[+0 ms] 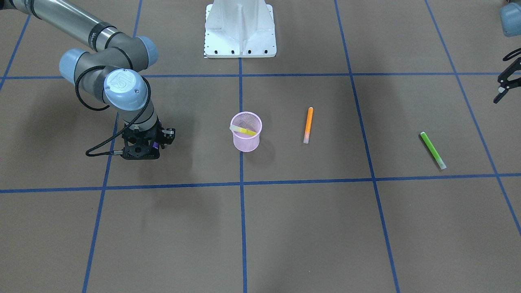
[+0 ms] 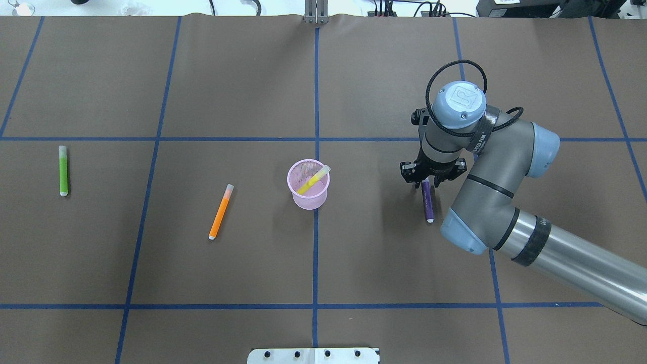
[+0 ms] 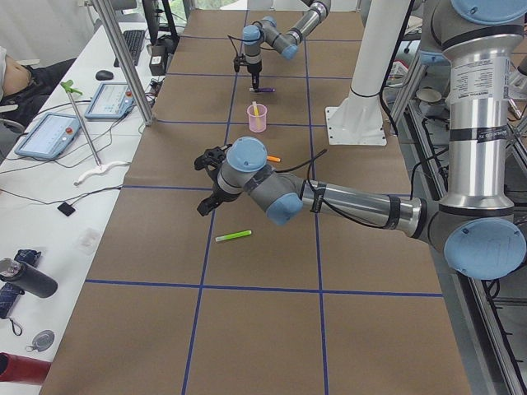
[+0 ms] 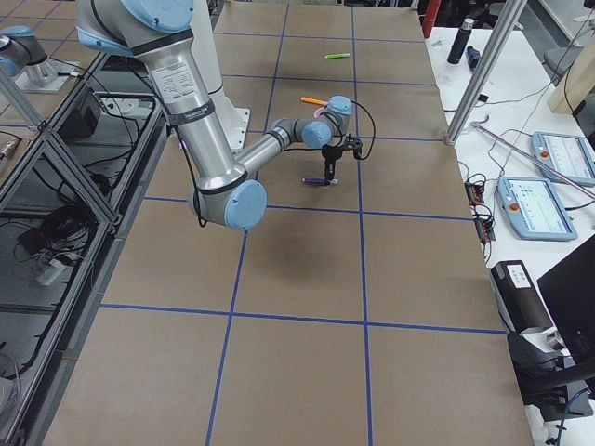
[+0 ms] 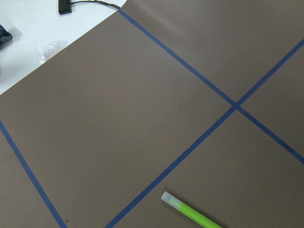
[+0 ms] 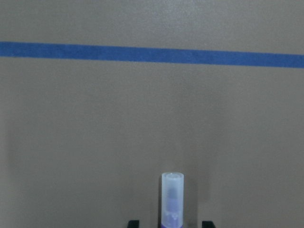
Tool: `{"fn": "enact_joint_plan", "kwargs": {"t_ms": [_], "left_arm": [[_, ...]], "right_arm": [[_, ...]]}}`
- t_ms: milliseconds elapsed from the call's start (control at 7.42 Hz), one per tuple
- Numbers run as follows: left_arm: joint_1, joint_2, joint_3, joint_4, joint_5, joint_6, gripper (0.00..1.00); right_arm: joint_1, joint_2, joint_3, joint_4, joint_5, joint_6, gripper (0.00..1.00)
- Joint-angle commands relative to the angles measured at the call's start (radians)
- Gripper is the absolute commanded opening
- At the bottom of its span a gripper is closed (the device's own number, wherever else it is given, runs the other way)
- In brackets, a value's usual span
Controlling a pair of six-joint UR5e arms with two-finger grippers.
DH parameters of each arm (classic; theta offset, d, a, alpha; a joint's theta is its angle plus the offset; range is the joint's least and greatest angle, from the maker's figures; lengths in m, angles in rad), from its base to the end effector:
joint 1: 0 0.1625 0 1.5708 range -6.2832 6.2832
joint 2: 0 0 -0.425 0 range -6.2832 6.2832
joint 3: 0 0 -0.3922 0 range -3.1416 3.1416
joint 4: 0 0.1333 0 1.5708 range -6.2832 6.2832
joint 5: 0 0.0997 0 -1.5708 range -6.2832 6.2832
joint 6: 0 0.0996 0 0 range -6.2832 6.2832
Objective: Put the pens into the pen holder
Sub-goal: 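Lift the purple pen and carry it over the pink cup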
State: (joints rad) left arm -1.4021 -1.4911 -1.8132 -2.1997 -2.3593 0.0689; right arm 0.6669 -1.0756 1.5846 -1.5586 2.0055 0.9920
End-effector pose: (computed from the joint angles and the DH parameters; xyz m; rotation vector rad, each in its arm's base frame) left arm 0.0177 -0.4770 0.5010 0.7172 0.7892 0.5265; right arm -0.4746 -0.4899 0.3740 -0.0458 -0.6640 -0.0284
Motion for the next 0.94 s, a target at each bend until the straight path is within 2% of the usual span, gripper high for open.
{"fn": "enact_joint_plan", "kwargs": {"t_ms": [0,135,269,539,808], "left_arm": [[0.0,0.002,0.0,0.0,0.0,0.0,1.0],[0.0,0.002,0.0,-0.002,0.0,0.0,1.0],[0.0,0.002,0.0,-0.002,-0.002,0.0,1.0],[0.0,0.003,0.0,-0.002,-0.002,0.0,1.0],[0.0,0.005,0.002,-0.002,-0.002,-0.003,1.0]], "right_arm": [[-0.004,0.0,-0.006,0.0,-0.001,0.001,0.4],[-0.004,-0.001,-0.006,0.0,-0.001,0.001,0.25],[-0.004,0.0,-0.005,0.002,-0.001,0.002,0.01],[-0.004,0.002,0.005,0.002,-0.001,0.001,0.0],[0.006,0.013,0.069,0.0,-0.034,0.002,0.0]]}}
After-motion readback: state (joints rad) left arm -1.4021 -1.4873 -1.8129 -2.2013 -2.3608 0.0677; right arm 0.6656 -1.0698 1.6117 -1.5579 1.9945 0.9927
